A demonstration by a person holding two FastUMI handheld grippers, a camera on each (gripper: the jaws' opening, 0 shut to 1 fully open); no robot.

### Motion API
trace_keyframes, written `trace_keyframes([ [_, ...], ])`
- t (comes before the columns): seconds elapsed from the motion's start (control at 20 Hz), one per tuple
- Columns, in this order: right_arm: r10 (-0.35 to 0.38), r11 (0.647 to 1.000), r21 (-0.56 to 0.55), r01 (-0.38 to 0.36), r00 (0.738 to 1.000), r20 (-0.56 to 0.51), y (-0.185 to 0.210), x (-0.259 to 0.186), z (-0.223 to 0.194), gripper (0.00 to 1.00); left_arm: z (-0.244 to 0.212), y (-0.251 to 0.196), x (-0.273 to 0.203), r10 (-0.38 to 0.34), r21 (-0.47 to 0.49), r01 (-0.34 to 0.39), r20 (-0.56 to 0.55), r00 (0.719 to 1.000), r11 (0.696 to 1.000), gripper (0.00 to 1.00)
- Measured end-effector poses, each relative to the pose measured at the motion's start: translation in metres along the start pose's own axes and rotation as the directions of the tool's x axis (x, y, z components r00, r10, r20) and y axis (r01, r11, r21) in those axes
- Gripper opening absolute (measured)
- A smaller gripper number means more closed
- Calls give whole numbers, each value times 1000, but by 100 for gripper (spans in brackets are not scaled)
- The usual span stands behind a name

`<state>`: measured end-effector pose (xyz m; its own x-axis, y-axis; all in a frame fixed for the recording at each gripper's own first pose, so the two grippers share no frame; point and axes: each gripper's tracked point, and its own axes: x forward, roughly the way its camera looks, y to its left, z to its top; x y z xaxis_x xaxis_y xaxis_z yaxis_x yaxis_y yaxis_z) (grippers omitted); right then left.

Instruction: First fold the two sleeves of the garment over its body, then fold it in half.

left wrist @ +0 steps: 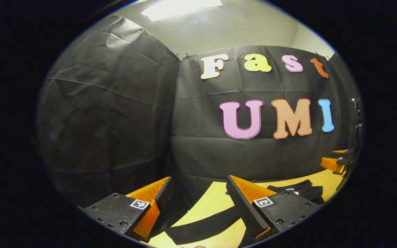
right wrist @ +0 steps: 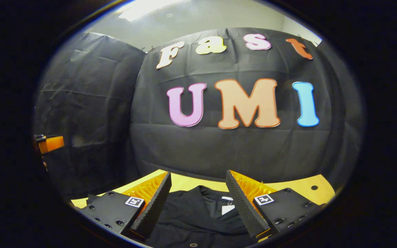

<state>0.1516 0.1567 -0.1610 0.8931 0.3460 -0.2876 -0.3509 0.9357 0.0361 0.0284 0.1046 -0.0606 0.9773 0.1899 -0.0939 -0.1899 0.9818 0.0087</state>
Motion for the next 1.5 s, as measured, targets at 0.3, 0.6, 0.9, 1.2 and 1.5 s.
trace_keyframes([
  [0.3, -173, 985, 46, 167, 967, 186, -76, -75, 65, 99, -58, -3, 18, -33, 18, 35, -108, 994, 999, 94],
  [0.6, -344, 938, 53, 342, 903, 256, -131, -136, 88, 100, -142, 17, 28, -34, 48, 49, -275, 961, 998, 94],
  [0.9, -409, 911, 44, 409, 889, 205, -143, -152, 76, 99, -220, 37, 19, -15, 52, 41, -432, 902, 998, 95],
  [1.2, -434, 900, 50, 433, 882, 183, -139, -156, 74, 98, -282, 60, 1, 27, 78, 20, -554, 832, 997, 96],
  [1.5, -429, 902, 31, 430, 887, 173, -129, -155, 76, 98, -329, 77, -16, 35, 68, 11, -641, 766, 998, 96],
])
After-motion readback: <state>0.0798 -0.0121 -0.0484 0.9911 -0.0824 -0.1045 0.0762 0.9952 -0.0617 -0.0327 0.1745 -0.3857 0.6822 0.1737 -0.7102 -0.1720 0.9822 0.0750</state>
